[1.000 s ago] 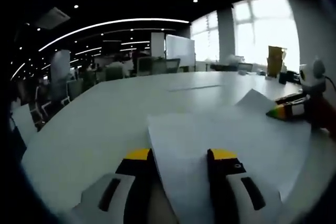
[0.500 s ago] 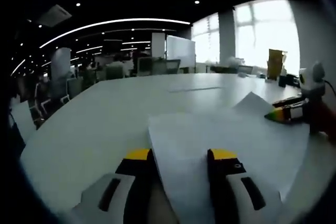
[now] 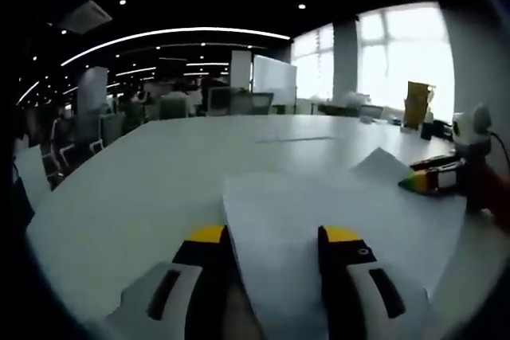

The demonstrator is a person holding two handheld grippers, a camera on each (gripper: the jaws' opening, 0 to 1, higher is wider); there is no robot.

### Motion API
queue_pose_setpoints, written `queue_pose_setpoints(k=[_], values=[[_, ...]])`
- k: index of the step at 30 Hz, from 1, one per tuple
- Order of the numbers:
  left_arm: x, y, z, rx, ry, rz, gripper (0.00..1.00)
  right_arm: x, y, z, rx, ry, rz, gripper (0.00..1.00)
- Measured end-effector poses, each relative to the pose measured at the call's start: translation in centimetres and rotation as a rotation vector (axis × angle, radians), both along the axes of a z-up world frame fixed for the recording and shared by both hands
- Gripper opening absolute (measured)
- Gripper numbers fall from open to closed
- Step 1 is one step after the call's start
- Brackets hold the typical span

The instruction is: Organize the stack of printing papers by aligning and flattening the scattered papers on the table

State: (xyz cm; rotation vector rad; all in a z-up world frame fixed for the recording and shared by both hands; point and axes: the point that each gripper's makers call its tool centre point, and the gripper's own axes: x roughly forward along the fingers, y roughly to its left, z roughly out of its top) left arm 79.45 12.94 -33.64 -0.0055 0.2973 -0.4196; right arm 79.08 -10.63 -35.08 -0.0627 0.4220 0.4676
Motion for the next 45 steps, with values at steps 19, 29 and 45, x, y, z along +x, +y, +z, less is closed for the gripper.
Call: queue_pose_setpoints(k=[19,29,45], values=[[-0.5,-0.1,0.3,-0.034,0.0,-0.002,0.52,-0.1,0.1,0.1,0.014,0.003,-0.002,0.31],[-0.6,-0.2,0.6,-0.029,-0.022,-0.001,0.6,0.0,0.2,0.2,0.019,0.001,-0.003,0.36],[-0.7,0.9,1.4,-0.014,-0.067,0.053,0.84,0.1,0.1,0.7,0.077,0.001,-0.005,0.58]])
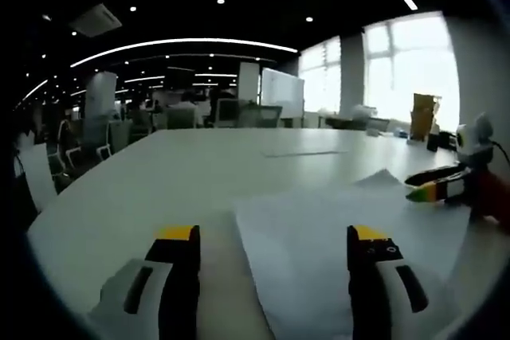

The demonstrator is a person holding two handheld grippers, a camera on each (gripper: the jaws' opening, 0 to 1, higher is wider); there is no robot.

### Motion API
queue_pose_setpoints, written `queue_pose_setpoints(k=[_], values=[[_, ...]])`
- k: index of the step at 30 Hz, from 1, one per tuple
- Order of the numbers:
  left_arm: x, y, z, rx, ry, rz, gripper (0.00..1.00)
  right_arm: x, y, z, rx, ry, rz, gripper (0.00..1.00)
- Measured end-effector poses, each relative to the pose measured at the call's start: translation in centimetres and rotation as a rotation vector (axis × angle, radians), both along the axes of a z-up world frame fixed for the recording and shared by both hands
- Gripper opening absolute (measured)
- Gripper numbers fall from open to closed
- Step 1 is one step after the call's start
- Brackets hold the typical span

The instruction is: Organize the stack of printing papers by aligning and flattening the scattered papers on the table

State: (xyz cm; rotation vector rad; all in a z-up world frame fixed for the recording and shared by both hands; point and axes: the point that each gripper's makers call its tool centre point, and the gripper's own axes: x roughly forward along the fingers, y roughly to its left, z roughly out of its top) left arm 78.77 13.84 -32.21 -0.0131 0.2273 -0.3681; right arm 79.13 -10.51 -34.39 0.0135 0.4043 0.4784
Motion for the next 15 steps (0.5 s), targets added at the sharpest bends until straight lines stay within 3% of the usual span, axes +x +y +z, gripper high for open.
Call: queue_pose_setpoints(k=[3,9,15], values=[[0.2,0.7,0.2,0.026,-0.015,0.032,0.93,0.0,0.0,0.0,0.015,0.003,-0.003,0.61],[0.4,1.2,0.4,-0.005,-0.016,0.046,0.96,0.0,-0.3,0.2,0.012,-0.012,-0.013,0.65],[0.4,1.3,0.4,-0.02,-0.013,0.05,0.97,0.1,0.4,0.5,0.022,-0.032,0.011,0.77]])
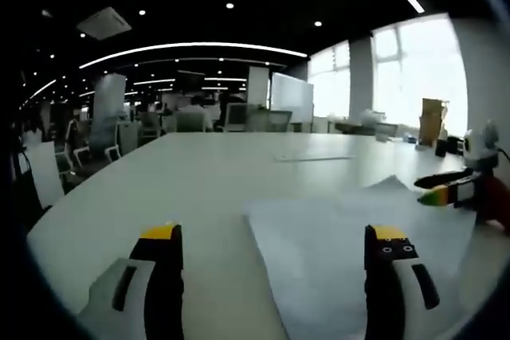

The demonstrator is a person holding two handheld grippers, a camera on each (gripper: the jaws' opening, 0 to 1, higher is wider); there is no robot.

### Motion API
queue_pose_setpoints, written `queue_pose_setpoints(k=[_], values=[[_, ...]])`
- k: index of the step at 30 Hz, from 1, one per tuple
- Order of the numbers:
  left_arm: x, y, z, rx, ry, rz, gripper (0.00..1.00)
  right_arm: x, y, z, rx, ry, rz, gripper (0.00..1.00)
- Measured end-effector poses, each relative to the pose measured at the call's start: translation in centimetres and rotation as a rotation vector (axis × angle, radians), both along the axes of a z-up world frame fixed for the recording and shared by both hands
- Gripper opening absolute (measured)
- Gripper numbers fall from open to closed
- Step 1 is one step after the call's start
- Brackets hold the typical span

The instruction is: Organize the stack of printing papers by aligning and flattening the scattered papers on the table

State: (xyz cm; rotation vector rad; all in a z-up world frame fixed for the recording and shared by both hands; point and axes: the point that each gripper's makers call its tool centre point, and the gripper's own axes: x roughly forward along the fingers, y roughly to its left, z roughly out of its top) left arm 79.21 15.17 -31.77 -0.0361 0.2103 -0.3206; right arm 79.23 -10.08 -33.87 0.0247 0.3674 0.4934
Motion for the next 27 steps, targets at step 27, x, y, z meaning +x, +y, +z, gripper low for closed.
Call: queue_pose_setpoints(k=[27], values=[[0.3,0.5,-0.2,0.012,0.005,0.009,0.97,0.1,-1.2,0.6,0.083,0.003,-0.057,0.9]])
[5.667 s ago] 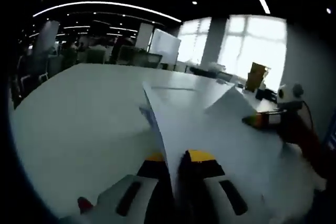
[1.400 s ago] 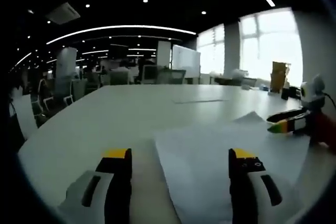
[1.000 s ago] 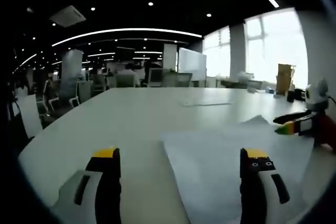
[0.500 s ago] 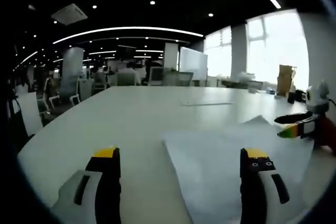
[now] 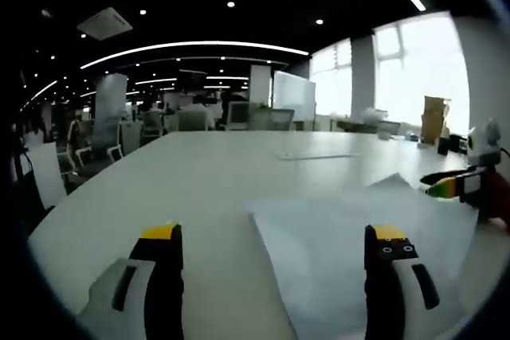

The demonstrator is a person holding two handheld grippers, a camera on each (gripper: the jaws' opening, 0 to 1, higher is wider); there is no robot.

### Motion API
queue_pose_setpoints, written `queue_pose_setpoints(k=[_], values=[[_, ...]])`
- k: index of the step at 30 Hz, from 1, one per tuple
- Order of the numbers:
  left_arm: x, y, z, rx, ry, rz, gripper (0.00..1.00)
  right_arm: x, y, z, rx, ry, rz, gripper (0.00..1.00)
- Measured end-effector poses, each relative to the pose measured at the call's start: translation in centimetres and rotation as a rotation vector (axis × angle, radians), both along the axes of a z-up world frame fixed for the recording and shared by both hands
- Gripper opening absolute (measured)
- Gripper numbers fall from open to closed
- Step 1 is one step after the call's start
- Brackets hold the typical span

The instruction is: Organize the stack of printing papers by aligning and flattening the scattered papers on the table

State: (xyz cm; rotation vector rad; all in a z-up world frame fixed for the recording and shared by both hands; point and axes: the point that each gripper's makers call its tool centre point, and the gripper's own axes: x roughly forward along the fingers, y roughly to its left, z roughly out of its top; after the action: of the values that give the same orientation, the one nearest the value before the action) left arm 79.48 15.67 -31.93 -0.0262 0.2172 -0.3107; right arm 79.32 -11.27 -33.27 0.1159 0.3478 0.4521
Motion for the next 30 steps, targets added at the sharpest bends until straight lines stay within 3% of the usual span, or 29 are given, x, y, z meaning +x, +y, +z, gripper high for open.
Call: queue_pose_setpoints(k=[10,30], values=[[-0.3,0.5,0.5,0.019,-0.024,-0.001,0.97,-0.8,0.3,0.6,0.028,-0.018,0.007,0.9],[-0.6,2.1,1.1,-0.025,-0.04,0.015,0.97,-3.7,-0.6,1.4,0.036,-0.077,-0.025,0.9]])
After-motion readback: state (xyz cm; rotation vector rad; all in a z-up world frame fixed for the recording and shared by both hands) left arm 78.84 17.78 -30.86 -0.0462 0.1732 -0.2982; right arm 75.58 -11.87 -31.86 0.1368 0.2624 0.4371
